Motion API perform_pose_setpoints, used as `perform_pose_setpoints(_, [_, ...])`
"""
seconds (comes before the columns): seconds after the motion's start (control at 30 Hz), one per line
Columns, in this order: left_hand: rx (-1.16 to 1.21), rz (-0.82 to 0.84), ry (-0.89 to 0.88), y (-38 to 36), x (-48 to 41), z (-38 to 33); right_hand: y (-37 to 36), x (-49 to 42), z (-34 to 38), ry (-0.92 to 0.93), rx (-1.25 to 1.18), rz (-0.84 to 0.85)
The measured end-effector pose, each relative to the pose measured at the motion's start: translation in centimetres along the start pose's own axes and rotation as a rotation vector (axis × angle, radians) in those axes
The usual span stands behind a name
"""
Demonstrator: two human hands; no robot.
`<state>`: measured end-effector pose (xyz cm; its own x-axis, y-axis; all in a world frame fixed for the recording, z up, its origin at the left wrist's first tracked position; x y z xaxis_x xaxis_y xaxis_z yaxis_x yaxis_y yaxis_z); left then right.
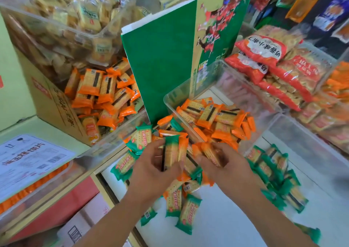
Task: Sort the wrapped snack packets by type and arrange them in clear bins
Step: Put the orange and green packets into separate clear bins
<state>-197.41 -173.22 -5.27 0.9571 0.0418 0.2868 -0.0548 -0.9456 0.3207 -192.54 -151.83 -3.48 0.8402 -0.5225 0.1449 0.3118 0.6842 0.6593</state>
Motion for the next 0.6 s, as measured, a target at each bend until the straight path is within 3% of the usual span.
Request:
perform_pose_setpoints(0.1, [-0.035,-0.017,-0.125,-4.1,-2.4,-4.9,3.2,-3.0,1.0,-0.078,-0.101,-0.144])
perform_pose_setpoints(0.27, [-0.184,-0.04,-0.246,-7.8,-4.1,-8.1,5.5,-5.1,1.9,-0.116,-0.037,-0.067])
perform_pose_setpoints(0.33, [-0.181,-0.046,-0.26,-7.8,-2.8,-8.0,6.4,-3.8,1.0,-0.123,-0.084,-0.129])
perform_pose_setpoints(0.4, [-0.098,0.038,-0.233,-8.1,-0.5,-7.7,7.5,-1.9,-0.6,-0.164,-0.202,-0.226])
perform_pose_setpoints(0.5, [-0.058,0.203,-0.259,-10.0,3.7,-7.3,8.2,1.0,-1.8,-0.315,-0.484,-0.093])
perform_pose_setpoints(0.6, [-0.087,0.373,-0.314,-12.4,7.4,-6.2,8.1,3.6,-3.7,-0.351,-0.483,-0.142])
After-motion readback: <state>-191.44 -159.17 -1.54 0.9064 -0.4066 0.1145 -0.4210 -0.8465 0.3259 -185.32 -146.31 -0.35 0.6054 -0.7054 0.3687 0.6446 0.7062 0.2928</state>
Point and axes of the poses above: each hand's wrist, its own x-axis away from the middle knuckle, its own y-axis out of the back of the hand, z = x × y, the point moved 2 cm from there along -x, towards the middle knuckle, and after that the axes turned 12 degrees about -z, right-handed, at the moved point
